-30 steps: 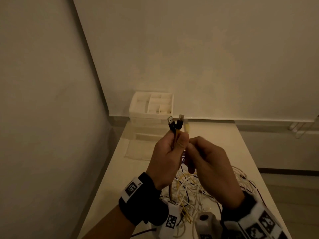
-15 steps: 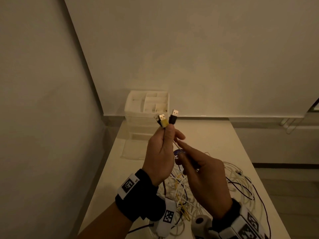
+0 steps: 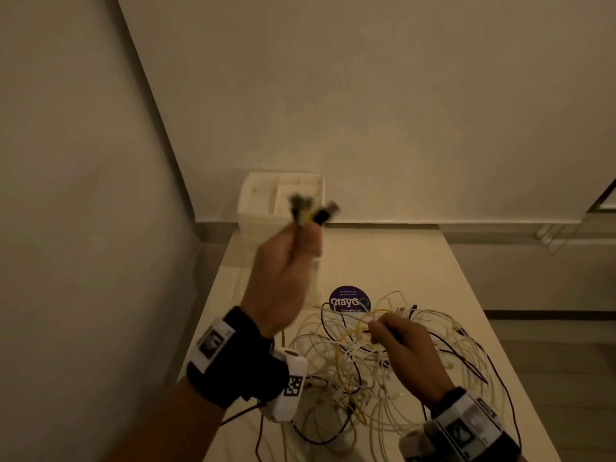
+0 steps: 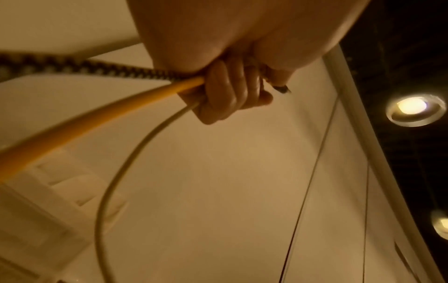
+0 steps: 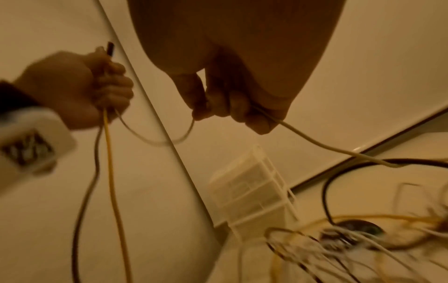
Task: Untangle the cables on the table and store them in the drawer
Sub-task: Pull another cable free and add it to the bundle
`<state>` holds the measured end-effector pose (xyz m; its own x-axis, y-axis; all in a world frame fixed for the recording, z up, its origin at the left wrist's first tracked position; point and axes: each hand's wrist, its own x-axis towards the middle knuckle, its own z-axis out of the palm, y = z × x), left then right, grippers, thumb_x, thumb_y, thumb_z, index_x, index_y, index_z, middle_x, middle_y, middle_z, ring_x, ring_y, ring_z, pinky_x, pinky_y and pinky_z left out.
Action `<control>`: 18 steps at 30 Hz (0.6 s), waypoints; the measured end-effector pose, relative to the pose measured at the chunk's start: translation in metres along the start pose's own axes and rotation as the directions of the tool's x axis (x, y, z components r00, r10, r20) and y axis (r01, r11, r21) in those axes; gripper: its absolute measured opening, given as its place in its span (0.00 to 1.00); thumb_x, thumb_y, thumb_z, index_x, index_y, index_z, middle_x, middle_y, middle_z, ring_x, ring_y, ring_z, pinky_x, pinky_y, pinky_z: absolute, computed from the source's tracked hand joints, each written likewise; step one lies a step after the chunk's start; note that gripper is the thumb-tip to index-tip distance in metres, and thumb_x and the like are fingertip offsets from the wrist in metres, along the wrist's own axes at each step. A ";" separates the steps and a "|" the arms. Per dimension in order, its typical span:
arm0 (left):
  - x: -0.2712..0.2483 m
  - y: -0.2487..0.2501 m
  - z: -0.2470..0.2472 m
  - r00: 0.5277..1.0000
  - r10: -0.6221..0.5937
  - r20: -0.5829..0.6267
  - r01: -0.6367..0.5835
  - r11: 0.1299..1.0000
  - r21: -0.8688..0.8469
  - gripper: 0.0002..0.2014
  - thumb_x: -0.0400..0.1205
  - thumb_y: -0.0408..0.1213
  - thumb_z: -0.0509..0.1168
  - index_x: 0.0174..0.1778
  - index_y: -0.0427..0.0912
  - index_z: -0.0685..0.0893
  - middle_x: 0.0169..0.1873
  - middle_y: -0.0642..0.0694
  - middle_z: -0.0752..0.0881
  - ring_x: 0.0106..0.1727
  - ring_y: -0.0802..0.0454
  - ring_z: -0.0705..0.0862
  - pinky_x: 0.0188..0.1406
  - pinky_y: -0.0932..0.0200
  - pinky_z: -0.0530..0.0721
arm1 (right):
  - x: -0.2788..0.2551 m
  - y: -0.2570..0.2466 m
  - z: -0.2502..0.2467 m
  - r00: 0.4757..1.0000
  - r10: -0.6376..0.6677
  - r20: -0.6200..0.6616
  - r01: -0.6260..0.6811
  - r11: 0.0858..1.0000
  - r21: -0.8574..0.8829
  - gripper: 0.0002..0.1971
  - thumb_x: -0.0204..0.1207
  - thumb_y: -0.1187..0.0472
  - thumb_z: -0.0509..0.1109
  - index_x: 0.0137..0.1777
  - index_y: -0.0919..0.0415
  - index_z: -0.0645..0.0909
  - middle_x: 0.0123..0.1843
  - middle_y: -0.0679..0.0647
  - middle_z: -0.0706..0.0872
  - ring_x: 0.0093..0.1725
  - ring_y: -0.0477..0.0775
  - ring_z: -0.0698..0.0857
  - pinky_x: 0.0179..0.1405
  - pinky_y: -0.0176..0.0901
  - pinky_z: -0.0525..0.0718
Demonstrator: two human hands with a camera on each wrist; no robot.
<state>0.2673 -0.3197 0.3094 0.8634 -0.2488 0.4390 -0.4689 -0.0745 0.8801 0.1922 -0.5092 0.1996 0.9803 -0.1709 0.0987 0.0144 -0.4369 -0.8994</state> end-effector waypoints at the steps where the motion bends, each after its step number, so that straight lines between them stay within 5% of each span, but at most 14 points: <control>1: -0.007 -0.004 0.009 0.996 0.009 0.087 -0.015 0.997 0.075 0.14 0.84 0.54 0.61 0.49 0.51 0.86 0.28 0.48 0.84 0.25 0.54 0.73 0.25 0.56 0.76 | 0.003 -0.010 -0.003 1.000 -0.015 -0.016 0.016 0.999 0.033 0.17 0.81 0.62 0.67 0.28 0.60 0.77 0.22 0.46 0.74 0.24 0.40 0.70 0.28 0.31 0.68; 3: -0.016 -0.015 0.028 0.970 -0.041 0.238 0.009 0.991 0.135 0.13 0.82 0.51 0.66 0.57 0.51 0.86 0.30 0.45 0.85 0.24 0.55 0.75 0.26 0.54 0.78 | 0.007 -0.033 -0.011 0.997 -0.068 -0.025 0.071 0.991 0.114 0.18 0.80 0.60 0.68 0.27 0.62 0.76 0.22 0.46 0.72 0.24 0.42 0.68 0.28 0.32 0.68; 5: -0.022 -0.022 0.043 0.951 -0.057 0.303 0.011 0.989 0.150 0.13 0.83 0.48 0.65 0.57 0.46 0.85 0.30 0.54 0.85 0.28 0.63 0.81 0.30 0.59 0.81 | 0.011 -0.054 -0.018 0.993 -0.109 -0.048 0.117 0.963 0.243 0.17 0.74 0.54 0.67 0.28 0.64 0.78 0.23 0.49 0.74 0.26 0.46 0.69 0.29 0.37 0.69; 8: -0.023 -0.023 0.055 0.961 -0.010 0.278 -0.032 0.989 0.147 0.18 0.84 0.54 0.59 0.46 0.43 0.83 0.34 0.48 0.86 0.36 0.50 0.84 0.36 0.47 0.83 | 0.017 -0.069 -0.031 0.995 -0.092 -0.036 0.099 0.917 0.387 0.17 0.72 0.56 0.67 0.34 0.74 0.79 0.28 0.64 0.73 0.29 0.54 0.68 0.30 0.48 0.68; 11: -0.016 -0.022 0.056 0.962 0.077 0.262 -0.120 0.981 0.152 0.13 0.86 0.46 0.61 0.39 0.45 0.80 0.30 0.54 0.83 0.31 0.58 0.80 0.32 0.63 0.77 | 0.018 -0.068 -0.039 0.995 -0.099 0.012 0.085 0.903 0.421 0.16 0.75 0.57 0.66 0.37 0.74 0.82 0.30 0.73 0.72 0.29 0.56 0.67 0.32 0.53 0.67; 14: -0.010 -0.020 0.054 0.969 0.092 0.227 -0.133 0.976 0.173 0.12 0.85 0.42 0.63 0.35 0.47 0.78 0.25 0.57 0.78 0.27 0.61 0.75 0.28 0.68 0.70 | 0.015 -0.057 -0.041 0.991 -0.124 0.047 0.092 0.896 0.435 0.18 0.78 0.55 0.64 0.38 0.70 0.85 0.26 0.62 0.74 0.28 0.55 0.69 0.30 0.43 0.70; 18: 0.006 -0.016 0.036 0.997 0.073 0.004 -0.073 0.993 0.093 0.13 0.84 0.49 0.61 0.33 0.53 0.77 0.21 0.60 0.76 0.22 0.62 0.70 0.24 0.65 0.67 | 0.011 -0.030 -0.039 0.986 -0.147 0.075 0.106 0.910 0.400 0.16 0.84 0.60 0.61 0.41 0.70 0.84 0.27 0.54 0.78 0.29 0.51 0.73 0.32 0.37 0.74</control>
<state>0.2735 -0.3545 0.2914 0.8260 -0.2573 0.5015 -0.5462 -0.1455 0.8249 0.1947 -0.5322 0.2440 0.9795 -0.0378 0.1979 0.1953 -0.0623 -0.9788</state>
